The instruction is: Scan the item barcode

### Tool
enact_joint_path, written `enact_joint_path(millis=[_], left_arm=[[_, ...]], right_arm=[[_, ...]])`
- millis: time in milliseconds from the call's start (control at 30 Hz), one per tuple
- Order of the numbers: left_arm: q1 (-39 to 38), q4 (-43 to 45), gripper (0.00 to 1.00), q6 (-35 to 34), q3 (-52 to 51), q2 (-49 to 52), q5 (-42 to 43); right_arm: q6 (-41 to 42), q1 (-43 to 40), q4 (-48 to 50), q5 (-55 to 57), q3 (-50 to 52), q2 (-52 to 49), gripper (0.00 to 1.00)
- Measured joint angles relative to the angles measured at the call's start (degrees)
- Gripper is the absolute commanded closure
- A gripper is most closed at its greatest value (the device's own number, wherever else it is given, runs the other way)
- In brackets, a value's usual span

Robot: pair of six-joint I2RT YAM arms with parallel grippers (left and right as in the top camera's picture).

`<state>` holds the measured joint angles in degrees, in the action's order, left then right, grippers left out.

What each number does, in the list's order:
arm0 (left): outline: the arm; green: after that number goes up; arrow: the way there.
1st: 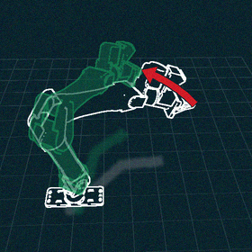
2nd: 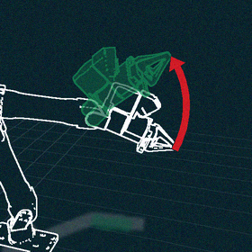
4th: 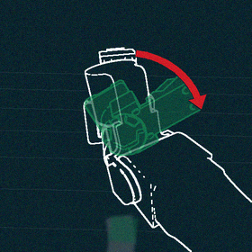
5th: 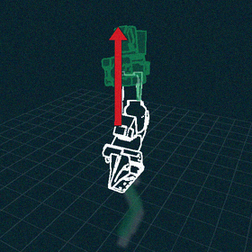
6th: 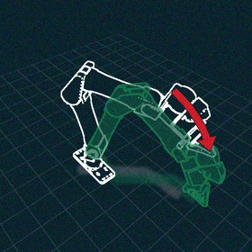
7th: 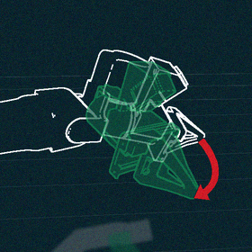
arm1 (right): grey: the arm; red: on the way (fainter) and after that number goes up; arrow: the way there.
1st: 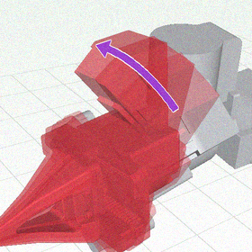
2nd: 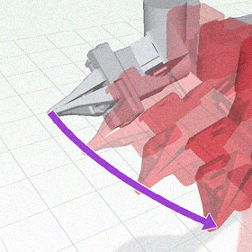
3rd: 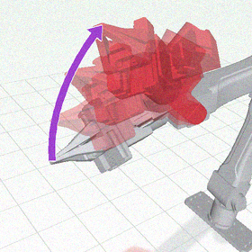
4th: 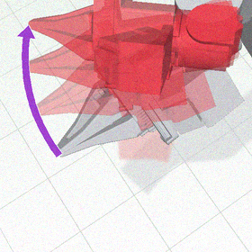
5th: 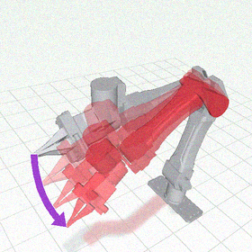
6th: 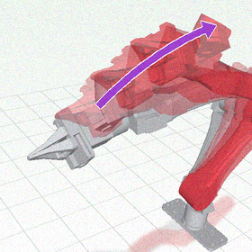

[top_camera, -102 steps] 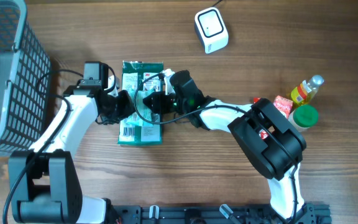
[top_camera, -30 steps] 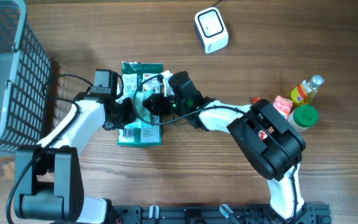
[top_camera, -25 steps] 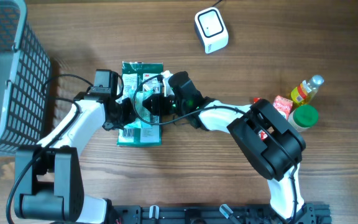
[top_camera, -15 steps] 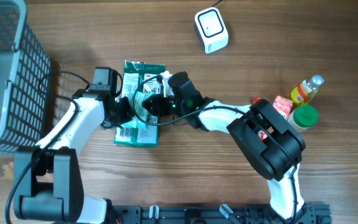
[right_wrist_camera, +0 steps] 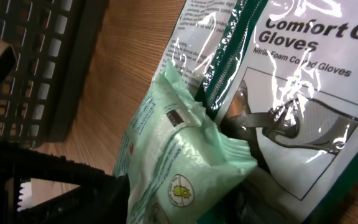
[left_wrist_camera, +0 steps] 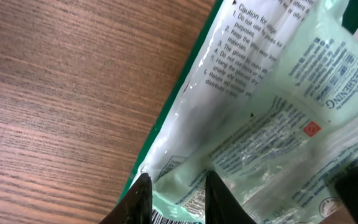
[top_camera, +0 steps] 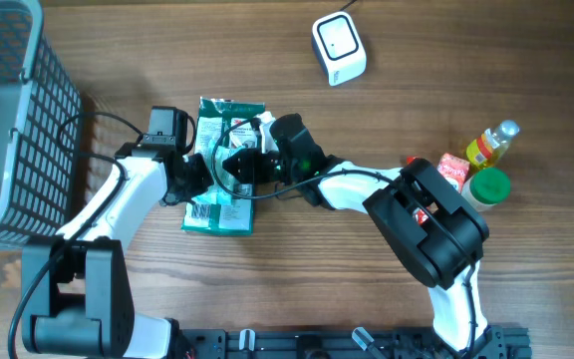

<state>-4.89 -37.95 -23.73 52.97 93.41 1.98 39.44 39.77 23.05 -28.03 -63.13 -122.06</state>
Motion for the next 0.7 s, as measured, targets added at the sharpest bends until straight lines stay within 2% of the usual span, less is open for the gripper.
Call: enact_joint_path(millis=[333,700], left_arm=[[0.0,1.01,0.82,0.0,-0.31,0.0,-0.04],[0.0,1.4,0.82,0.0,-0.33,0.0,-0.04]], right_arm=[[0.9,0.0,1.03,3.61,0.0,0.0,0.36],[1.07,0.17,2.21,10.23,0.0,0.0,0.35]])
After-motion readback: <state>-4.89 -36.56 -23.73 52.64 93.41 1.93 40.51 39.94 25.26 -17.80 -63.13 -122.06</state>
